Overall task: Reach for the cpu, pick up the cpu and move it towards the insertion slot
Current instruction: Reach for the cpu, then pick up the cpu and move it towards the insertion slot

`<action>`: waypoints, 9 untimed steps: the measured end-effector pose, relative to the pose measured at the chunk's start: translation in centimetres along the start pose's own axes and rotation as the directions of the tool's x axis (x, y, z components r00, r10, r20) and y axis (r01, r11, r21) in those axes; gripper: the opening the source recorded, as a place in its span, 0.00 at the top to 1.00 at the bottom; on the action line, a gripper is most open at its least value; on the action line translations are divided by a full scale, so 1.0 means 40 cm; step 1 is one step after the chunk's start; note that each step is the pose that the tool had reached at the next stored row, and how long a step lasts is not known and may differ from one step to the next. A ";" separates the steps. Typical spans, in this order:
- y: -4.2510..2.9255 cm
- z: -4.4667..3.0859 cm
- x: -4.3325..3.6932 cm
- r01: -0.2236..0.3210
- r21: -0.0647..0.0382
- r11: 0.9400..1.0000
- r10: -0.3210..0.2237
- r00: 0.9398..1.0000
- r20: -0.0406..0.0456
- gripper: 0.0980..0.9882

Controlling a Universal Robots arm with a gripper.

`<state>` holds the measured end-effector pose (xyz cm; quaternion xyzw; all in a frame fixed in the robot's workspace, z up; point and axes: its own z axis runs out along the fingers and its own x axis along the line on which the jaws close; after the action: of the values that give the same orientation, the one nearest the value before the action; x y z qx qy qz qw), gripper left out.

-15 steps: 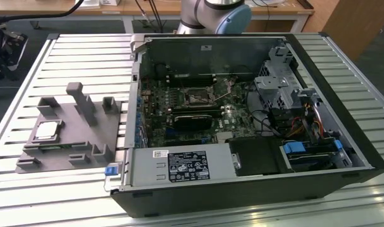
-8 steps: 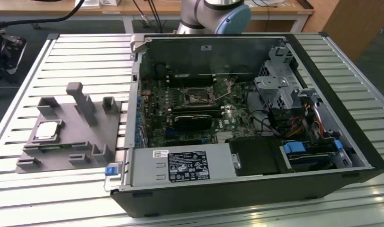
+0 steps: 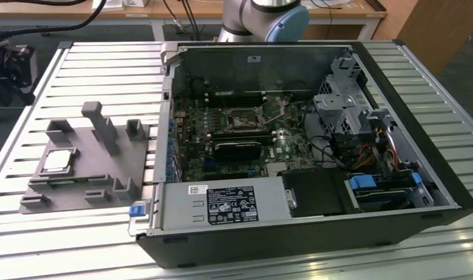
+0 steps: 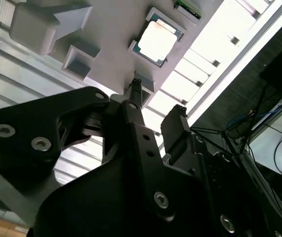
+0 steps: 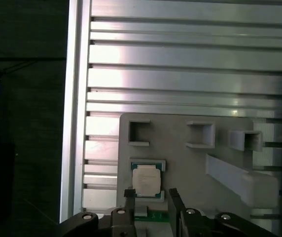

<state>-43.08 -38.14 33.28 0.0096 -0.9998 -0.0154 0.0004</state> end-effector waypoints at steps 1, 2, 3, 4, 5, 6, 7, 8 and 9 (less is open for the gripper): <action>0.000 0.002 0.000 0.000 0.000 1.000 0.000 1.000 0.000 0.65; 0.000 0.006 0.000 0.000 0.000 1.000 0.000 1.000 0.000 0.59; 0.000 0.015 0.000 0.000 0.000 1.000 0.000 1.000 0.000 0.59; -0.001 0.019 0.000 0.000 0.000 1.000 0.000 1.000 0.000 0.52; -0.001 0.023 0.000 0.000 0.000 1.000 0.000 1.000 0.000 0.52; -0.001 0.026 0.000 0.000 0.000 1.000 0.000 1.000 0.000 0.52; -0.001 0.029 0.000 0.000 0.000 1.000 0.000 1.000 0.000 0.52; -0.001 0.033 0.000 0.000 0.000 1.000 0.000 1.000 0.000 0.52; -0.001 0.036 0.000 0.000 0.000 1.000 0.000 1.000 0.000 0.52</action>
<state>-43.07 -38.14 31.84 0.0095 -0.9998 -0.0153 0.0005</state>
